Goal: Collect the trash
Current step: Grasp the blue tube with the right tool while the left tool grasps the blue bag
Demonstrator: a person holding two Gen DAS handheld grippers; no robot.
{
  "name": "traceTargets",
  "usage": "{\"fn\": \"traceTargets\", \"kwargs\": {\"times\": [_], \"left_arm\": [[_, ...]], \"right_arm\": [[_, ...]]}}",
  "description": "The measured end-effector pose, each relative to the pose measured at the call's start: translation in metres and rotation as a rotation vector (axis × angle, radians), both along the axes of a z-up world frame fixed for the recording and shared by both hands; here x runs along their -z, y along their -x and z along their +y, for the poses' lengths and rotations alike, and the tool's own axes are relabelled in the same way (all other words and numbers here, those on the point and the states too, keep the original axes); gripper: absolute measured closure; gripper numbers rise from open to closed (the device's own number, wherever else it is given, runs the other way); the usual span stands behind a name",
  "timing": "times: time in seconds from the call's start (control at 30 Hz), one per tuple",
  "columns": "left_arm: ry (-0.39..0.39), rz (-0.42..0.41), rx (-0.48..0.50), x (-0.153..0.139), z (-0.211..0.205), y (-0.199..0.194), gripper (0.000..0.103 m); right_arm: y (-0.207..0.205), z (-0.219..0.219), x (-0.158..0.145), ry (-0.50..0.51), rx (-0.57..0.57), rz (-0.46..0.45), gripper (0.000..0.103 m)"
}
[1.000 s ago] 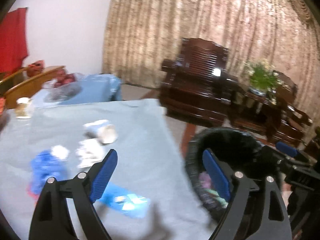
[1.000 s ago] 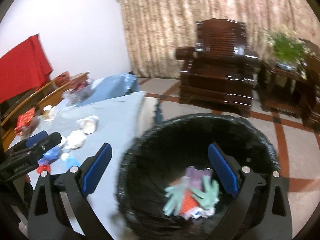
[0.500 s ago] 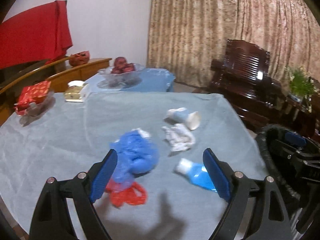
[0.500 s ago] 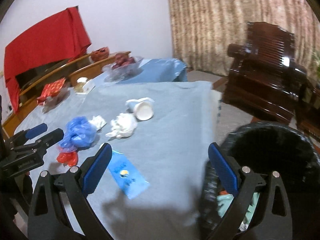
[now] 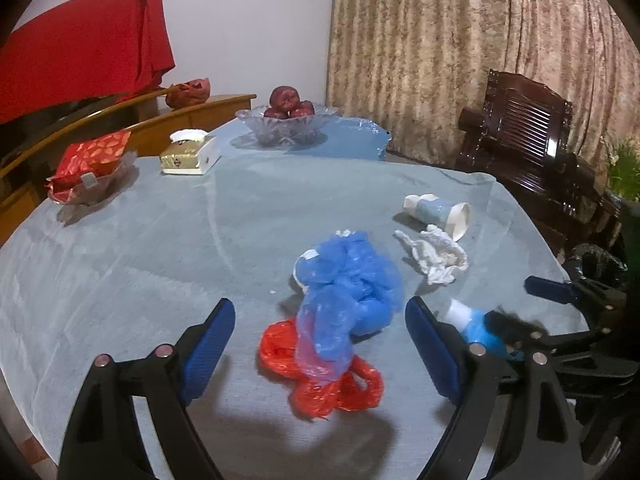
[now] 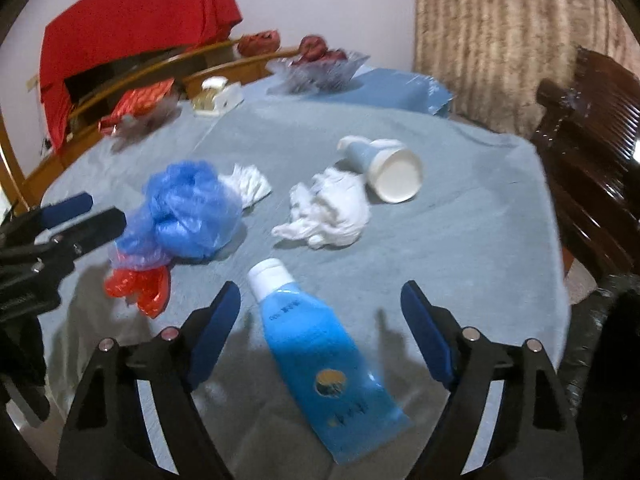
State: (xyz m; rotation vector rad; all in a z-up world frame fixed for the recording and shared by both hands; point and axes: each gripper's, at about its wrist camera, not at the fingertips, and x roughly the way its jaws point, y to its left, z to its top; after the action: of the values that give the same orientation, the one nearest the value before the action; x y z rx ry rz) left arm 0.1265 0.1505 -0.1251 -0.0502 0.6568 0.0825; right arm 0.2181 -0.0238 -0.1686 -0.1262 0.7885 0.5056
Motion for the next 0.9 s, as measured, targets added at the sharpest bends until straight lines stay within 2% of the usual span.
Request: {"fn": "traceTargets", "kwargs": {"times": [0.2,0.47,0.6,0.9], "left_arm": [[0.02,0.011,-0.005,0.005,0.005,-0.006,0.018],[0.044,0.025,-0.004,0.012,0.004,-0.016,0.018],[0.051,0.031,0.001,0.014,0.002,-0.021,0.018],[0.058,0.046,0.007,0.021,-0.001,-0.039,0.018]], "right_arm": [[-0.009,0.018,0.016,0.052,-0.041,0.034,0.033],[-0.023,0.025,0.025,0.094,-0.035,0.078,0.051],[-0.027,0.019,0.021,0.068,0.037,0.072,0.051],[-0.033,0.022,0.028,0.052,0.019,0.109,0.048]]}}
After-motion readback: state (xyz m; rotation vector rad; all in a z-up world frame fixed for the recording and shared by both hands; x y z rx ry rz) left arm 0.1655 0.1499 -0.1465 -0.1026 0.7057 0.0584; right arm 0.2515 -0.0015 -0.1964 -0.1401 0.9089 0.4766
